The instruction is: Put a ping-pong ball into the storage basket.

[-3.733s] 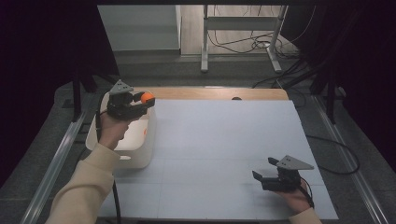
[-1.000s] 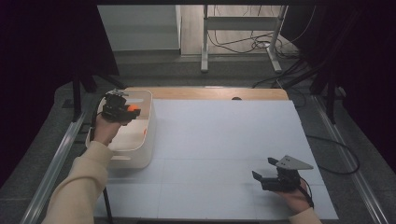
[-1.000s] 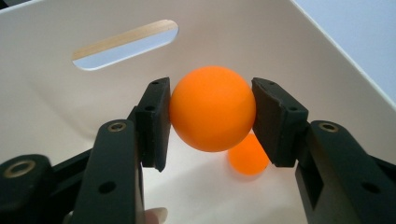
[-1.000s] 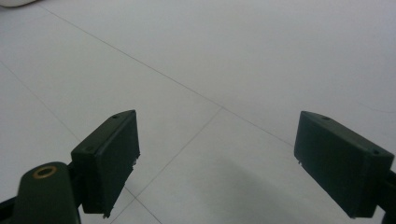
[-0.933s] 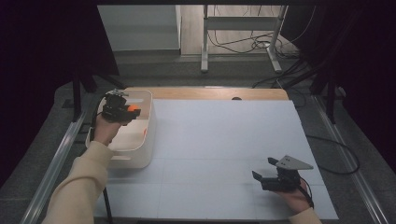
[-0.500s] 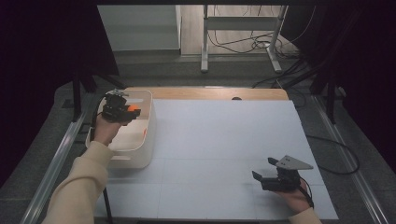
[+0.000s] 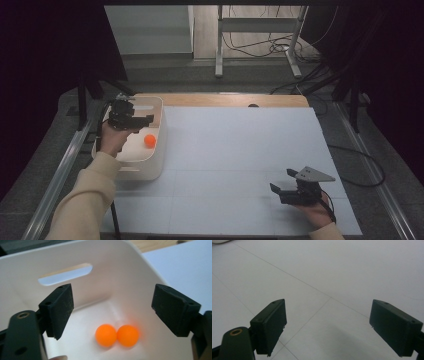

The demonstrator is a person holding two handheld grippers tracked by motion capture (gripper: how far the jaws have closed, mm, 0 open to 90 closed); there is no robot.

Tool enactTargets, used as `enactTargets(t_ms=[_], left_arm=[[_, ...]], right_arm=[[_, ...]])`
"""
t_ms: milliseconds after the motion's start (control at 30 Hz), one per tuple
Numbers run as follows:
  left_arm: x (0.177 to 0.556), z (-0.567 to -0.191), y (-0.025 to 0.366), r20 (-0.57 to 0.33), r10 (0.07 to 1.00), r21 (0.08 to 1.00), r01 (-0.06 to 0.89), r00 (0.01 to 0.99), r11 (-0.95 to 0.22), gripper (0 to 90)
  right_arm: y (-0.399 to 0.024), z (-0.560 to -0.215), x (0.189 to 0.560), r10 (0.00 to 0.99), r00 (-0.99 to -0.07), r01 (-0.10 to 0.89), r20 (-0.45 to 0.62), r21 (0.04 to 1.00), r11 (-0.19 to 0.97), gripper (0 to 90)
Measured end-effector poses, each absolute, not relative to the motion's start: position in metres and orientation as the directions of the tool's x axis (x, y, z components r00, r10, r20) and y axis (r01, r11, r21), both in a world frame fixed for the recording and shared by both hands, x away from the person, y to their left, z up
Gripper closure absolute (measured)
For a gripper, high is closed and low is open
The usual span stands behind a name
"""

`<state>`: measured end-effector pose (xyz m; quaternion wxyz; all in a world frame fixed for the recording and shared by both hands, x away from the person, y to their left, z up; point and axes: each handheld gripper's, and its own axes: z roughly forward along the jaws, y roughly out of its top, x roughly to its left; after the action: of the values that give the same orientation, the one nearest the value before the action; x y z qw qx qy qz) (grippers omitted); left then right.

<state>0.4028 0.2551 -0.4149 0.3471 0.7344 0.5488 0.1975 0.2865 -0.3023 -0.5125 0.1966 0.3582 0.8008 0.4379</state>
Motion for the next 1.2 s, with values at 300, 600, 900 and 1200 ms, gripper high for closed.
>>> enactTargets(t_ms=[300, 600, 900, 1200], left_arm=[[0.388, -0.399, 0.244, -0.131, 0.907, 0.795, 0.589, 0.399, -0.144, 16.0], [0.376, -0.389, 0.228, -0.141, 0.866, 0.827, 0.538, 0.479, -0.163, 15.7], [0.362, -0.386, 0.214, -0.153, 0.83, 0.849, 0.502, 0.537, -0.168, 16.1], [0.344, -0.382, 0.202, -0.171, 0.779, 0.871, 0.462, 0.604, -0.167, 16.4]], right_arm=[[-0.302, -0.513, 0.287, 0.745, -0.667, 0.401, -0.002, 0.842, 0.36, 14.5], [-0.301, -0.513, 0.288, 0.747, -0.664, 0.404, -0.002, 0.84, 0.361, 14.6], [-0.3, -0.513, 0.29, 0.741, -0.672, 0.403, 0.006, 0.842, 0.359, 14.5], [-0.3, -0.512, 0.288, 0.745, -0.667, 0.402, 0.0, 0.842, 0.36, 14.6]])
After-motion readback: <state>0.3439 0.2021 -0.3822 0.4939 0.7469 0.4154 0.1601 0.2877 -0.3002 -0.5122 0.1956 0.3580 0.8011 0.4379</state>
